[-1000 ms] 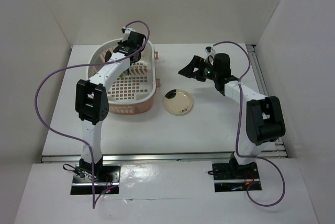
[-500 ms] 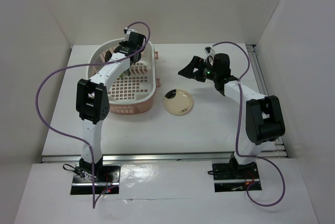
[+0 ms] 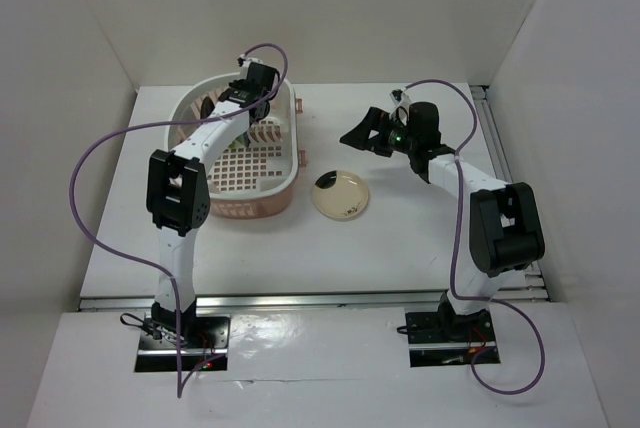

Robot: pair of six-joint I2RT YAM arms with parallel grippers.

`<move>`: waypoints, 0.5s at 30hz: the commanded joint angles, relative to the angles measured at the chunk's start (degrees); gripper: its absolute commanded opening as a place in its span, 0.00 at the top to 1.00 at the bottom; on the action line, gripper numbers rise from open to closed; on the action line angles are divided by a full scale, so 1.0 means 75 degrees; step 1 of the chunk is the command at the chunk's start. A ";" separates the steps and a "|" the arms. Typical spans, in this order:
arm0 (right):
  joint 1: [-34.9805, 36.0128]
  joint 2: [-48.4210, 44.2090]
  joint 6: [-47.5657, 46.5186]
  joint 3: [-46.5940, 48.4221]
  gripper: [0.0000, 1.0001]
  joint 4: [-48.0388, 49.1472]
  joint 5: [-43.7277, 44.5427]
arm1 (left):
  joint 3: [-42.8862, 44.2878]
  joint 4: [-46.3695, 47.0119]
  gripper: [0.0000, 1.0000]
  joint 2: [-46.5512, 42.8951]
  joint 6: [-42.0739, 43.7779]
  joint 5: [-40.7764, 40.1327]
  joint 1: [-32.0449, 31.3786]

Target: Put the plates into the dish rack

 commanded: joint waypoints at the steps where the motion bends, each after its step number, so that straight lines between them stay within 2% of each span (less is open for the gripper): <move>1: 0.0071 0.0028 -0.0061 0.0340 0.00 0.0213 -0.0132 | 0.0027 0.0305 0.83 0.0018 -0.0064 0.0020 0.0053; 2: 0.0071 0.0028 -0.0061 0.0340 0.00 0.0213 -0.0132 | 0.0027 0.0305 0.79 0.0018 -0.0064 0.0020 0.0053; 7: 0.0071 0.0098 -0.0061 0.0340 0.00 0.0283 -0.0132 | 0.0097 0.0235 0.71 0.0088 -0.0134 0.0090 0.0124; 15: 0.0071 0.0238 -0.0061 0.0340 0.00 0.0284 -0.0202 | 0.0250 0.0094 0.67 0.0229 -0.0216 0.0231 0.0194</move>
